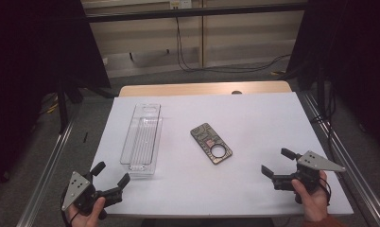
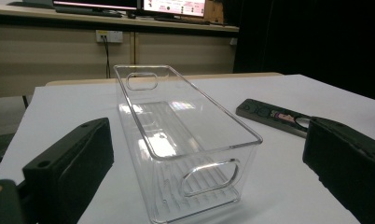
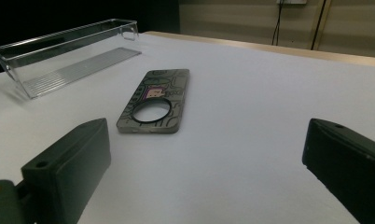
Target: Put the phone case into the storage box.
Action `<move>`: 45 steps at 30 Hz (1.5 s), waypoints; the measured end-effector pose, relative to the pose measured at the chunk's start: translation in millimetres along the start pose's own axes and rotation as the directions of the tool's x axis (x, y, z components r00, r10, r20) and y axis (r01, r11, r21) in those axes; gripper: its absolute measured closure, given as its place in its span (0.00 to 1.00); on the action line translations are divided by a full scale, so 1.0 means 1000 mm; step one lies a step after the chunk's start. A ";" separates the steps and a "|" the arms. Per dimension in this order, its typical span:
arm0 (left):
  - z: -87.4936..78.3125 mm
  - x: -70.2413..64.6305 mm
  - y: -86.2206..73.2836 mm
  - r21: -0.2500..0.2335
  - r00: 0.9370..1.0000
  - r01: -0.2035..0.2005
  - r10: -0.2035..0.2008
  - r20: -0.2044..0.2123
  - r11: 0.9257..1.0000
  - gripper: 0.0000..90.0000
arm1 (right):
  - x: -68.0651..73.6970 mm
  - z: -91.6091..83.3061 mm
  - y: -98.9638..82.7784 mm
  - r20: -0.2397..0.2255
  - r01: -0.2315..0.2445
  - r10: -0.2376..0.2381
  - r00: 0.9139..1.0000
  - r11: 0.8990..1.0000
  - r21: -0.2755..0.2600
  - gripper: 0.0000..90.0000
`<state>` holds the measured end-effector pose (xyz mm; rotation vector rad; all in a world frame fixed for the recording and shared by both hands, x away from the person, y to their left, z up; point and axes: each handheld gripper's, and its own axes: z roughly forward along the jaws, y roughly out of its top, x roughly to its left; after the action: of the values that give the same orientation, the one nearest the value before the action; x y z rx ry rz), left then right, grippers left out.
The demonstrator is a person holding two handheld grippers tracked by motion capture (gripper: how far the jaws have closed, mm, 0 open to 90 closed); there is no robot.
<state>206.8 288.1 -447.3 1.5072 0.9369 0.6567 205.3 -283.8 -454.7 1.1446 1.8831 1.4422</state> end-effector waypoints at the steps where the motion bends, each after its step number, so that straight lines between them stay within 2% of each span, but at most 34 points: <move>1: 0.000 0.000 0.000 0.002 1.000 0.000 0.000 -0.004 1.000 0.02 | 0.001 0.002 0.000 0.003 0.004 -0.004 1.000 1.000 0.005 0.01; 4: 0.000 0.000 0.000 0.000 1.000 -0.004 0.004 -0.004 1.000 0.02 | 0.005 0.004 0.002 -0.013 -0.008 0.008 1.000 1.000 0.003 0.01; 6: 0.000 0.000 0.000 -0.001 1.000 -0.002 0.002 -0.002 1.000 0.02 | 0.008 0.008 0.004 -0.017 0.003 -0.002 1.000 1.000 0.006 0.01; 11: 0.000 0.000 0.000 -0.002 1.000 -0.011 0.011 0.005 1.000 0.02 | 0.011 0.013 0.006 -0.031 0.004 -0.003 1.000 1.000 0.016 0.01; 17: 0.001 0.000 0.000 0.000 1.000 -0.003 0.003 0.008 1.000 0.02 | 0.014 0.024 0.010 -0.056 -0.006 0.008 0.998 0.999 0.038 0.01; 27: 0.001 0.000 -0.001 0.008 1.000 -0.009 0.009 0.010 1.000 0.02 | 0.018 0.038 0.019 -0.050 -0.008 0.011 0.999 0.998 0.060 0.01; 29: 0.001 0.000 -0.001 0.002 1.000 -0.002 0.002 0.019 1.000 0.02 | 0.018 0.041 0.019 -0.073 -0.003 0.009 0.997 0.997 0.076 0.01; 32: 0.001 0.000 -0.001 0.002 1.000 -0.008 0.008 0.016 1.000 0.02 | 0.019 0.047 0.021 -0.070 -0.002 0.009 0.998 0.996 0.089 0.01; 34: 0.001 0.000 -0.001 0.007 1.000 -0.011 0.011 0.013 1.000 0.02 | 0.019 0.050 0.022 -0.095 -0.004 0.013 0.995 0.995 0.099 0.01; 40: 0.001 0.001 -0.001 0.011 1.000 -0.014 0.014 0.017 1.000 0.02 | 0.019 0.060 0.025 -0.125 0.007 0.009 0.992 0.992 0.126 0.03; 45: 0.001 0.001 -0.001 0.014 0.999 -0.021 0.020 0.026 1.000 0.02 | 0.020 0.070 0.030 -0.129 0.010 0.008 0.992 0.990 0.143 0.03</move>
<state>207.6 288.5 -448.5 1.5364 0.9090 0.6447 260.0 -227.5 -446.5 1.1390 2.1057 1.4308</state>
